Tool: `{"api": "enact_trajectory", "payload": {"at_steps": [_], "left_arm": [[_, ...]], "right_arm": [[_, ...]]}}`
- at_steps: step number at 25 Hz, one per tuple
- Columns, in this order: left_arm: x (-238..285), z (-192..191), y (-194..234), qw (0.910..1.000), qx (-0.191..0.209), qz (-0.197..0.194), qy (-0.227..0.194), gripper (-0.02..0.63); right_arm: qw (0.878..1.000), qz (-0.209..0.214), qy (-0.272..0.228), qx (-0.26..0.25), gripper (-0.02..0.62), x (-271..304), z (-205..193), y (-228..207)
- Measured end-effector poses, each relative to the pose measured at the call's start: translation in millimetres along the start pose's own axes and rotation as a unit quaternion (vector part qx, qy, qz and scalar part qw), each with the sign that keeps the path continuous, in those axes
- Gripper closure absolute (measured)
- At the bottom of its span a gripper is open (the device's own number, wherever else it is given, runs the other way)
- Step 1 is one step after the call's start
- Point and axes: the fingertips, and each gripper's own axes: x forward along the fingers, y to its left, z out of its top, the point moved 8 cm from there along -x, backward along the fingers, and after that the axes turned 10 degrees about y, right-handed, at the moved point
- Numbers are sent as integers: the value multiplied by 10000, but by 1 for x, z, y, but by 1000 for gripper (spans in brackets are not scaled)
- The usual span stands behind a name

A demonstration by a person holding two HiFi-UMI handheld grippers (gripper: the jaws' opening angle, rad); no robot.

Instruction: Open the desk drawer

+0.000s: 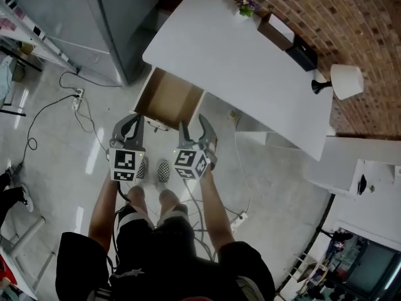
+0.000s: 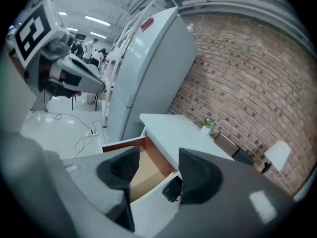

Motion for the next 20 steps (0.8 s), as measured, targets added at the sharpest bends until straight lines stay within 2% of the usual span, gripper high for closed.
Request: {"api": "enact_trajectory", "payload": {"at_steps": [9, 18, 20], "left_arm": [[-26, 93, -19, 9973, 357, -38, -643, 595], [-72, 151, -33, 9935, 517, 7, -1016, 595], [-80, 157, -34, 9931, 511, 34, -1053, 595]], "right_arm": [[9888, -106, -826, 1238, 350, -72, 37, -81], [9746, -149, -1422, 1723, 393, -131, 49, -111], [9716, -159, -1478, 1840, 429, -141, 50, -116]]}}
